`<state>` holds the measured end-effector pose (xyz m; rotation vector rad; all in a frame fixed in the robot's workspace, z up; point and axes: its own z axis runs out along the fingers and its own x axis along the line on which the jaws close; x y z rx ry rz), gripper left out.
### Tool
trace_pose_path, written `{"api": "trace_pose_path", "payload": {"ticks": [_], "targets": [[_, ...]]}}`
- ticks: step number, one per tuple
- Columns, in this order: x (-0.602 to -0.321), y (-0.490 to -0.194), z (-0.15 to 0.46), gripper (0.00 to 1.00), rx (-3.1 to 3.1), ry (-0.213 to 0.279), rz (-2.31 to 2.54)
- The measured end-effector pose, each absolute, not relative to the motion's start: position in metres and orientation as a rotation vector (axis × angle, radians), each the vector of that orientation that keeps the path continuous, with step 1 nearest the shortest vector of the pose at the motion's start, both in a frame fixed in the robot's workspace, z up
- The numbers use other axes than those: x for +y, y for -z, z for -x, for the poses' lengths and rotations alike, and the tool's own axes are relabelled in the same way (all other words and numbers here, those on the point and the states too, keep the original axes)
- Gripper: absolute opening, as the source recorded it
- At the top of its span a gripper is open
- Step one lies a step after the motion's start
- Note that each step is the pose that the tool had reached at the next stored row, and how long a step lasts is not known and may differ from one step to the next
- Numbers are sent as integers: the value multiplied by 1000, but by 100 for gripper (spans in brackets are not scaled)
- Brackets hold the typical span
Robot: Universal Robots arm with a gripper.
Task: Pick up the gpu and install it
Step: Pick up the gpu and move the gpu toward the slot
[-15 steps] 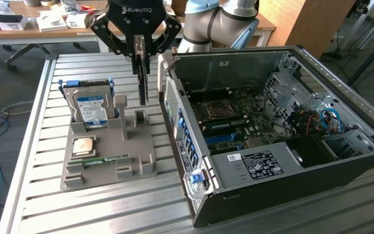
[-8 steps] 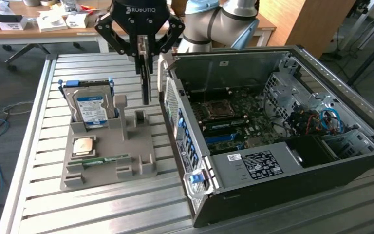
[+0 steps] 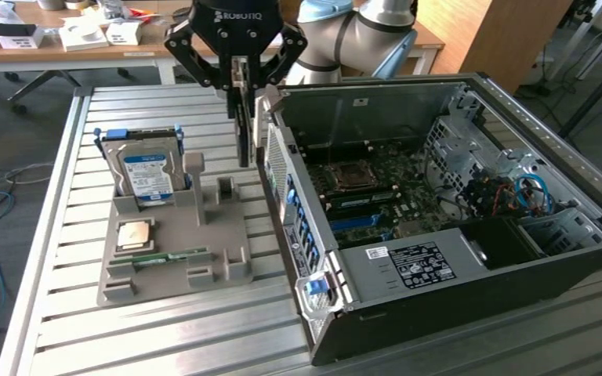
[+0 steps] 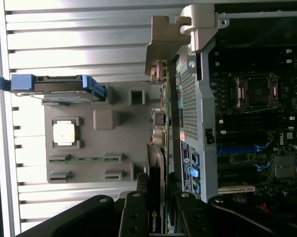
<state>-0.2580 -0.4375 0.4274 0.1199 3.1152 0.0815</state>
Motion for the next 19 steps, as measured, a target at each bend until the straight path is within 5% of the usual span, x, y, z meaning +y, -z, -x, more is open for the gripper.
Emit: {"api": "trace_pose_path", "payload": {"ticks": [19], "targets": [[-438, -427, 226, 26, 3115, -82, -120]]}}
